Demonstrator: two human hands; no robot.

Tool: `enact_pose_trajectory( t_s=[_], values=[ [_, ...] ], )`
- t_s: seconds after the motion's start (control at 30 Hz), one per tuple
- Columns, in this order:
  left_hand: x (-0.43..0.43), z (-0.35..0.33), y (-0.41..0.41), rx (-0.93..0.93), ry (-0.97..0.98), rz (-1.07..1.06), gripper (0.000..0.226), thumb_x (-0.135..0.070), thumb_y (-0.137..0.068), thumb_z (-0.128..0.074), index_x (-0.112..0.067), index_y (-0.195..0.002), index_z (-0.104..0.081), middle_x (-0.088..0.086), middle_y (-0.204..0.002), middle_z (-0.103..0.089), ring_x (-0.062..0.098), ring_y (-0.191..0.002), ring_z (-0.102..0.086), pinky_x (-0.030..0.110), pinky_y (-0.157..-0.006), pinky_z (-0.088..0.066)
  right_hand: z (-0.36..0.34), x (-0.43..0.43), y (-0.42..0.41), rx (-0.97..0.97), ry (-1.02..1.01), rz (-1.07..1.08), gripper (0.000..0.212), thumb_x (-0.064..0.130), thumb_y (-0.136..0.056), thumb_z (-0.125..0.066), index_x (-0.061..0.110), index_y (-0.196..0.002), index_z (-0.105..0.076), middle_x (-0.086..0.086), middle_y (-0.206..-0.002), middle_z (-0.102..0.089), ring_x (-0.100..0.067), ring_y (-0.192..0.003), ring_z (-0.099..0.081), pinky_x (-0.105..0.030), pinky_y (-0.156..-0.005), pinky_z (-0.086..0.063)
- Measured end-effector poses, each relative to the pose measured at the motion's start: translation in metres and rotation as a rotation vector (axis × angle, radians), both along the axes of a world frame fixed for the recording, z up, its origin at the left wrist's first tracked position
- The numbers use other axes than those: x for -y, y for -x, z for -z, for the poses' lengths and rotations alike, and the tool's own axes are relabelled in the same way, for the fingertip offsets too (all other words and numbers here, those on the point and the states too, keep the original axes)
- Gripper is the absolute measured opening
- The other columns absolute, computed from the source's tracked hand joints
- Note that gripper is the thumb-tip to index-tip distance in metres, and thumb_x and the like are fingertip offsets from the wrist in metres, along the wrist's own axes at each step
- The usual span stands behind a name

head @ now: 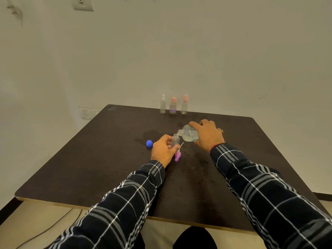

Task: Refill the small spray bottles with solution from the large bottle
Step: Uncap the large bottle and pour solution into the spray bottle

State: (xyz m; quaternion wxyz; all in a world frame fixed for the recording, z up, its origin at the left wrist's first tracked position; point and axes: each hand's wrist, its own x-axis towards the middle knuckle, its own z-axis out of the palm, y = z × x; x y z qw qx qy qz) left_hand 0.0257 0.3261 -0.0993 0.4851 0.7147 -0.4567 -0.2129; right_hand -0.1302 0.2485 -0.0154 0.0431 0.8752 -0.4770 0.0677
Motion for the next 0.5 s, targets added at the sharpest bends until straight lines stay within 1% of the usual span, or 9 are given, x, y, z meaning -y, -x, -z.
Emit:
enact_pose_trajectory(
  t_s=[0.1, 0.2, 0.5],
  values=[
    [0.0002, -0.0005, 0.0002, -0.002, 0.002, 0.000, 0.025, -0.022, -0.088, -0.075, -0.020, -0.110, -0.063, -0.008, -0.101, -0.068, 0.004, -0.090, -0.064, 0.029, -0.089, -0.055, -0.0003, -0.0006, 0.0001, -0.007, -0.002, 0.002, 0.073, 0.031, -0.087, -0.074, 0.036, -0.148, -0.033, -0.009, -0.136, -0.044, -0.031, -0.129, -0.040, -0.056, -0.100, -0.044],
    [-0.0002, -0.0010, 0.0005, -0.002, -0.006, 0.001, 0.026, -0.022, -0.088, -0.075, -0.021, -0.110, -0.063, -0.008, -0.100, -0.068, 0.006, -0.091, -0.064, 0.030, -0.090, -0.056, -0.0007, -0.0007, 0.0002, -0.010, -0.001, 0.002, 0.073, 0.032, -0.087, -0.074, 0.036, -0.148, -0.033, -0.009, -0.135, -0.044, -0.032, -0.129, -0.040, -0.057, -0.101, -0.044],
    [0.0008, -0.0001, -0.0002, -0.009, -0.013, 0.001, 0.025, -0.022, -0.088, -0.075, -0.021, -0.111, -0.063, -0.006, -0.101, -0.069, 0.006, -0.090, -0.063, 0.034, -0.092, -0.056, -0.0024, -0.0010, 0.0003, -0.015, -0.001, -0.002, 0.072, 0.031, -0.088, -0.073, 0.036, -0.148, -0.033, -0.009, -0.136, -0.043, -0.031, -0.129, -0.040, -0.056, -0.100, -0.043]
  ],
)
